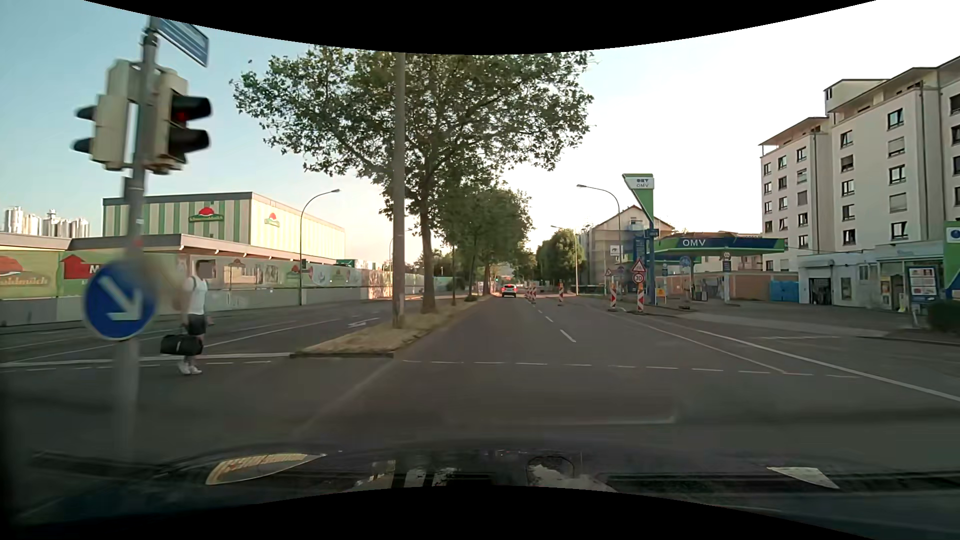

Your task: Follow the waypoints while adhering to traffic rules and regulations

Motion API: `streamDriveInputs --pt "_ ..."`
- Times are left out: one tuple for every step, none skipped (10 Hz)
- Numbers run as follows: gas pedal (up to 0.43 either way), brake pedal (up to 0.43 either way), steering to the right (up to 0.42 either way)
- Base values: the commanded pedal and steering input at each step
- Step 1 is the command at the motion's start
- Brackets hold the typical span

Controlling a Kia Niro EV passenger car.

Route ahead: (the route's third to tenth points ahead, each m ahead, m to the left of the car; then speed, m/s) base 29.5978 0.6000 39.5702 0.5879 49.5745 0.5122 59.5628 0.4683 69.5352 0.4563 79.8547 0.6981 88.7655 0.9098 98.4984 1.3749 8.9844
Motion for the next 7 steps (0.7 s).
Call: streamDriveInputs --pt "0.028 0.0 -0.007" --pt "0.028 0.0 -0.008" --pt "0.028 0.0 -0.007" --pt "0.028 0.0 -0.006" --pt "0.028 0.0 -0.006" --pt "0.0 0.0 -0.006" --pt "0.0 0.0 -0.006"
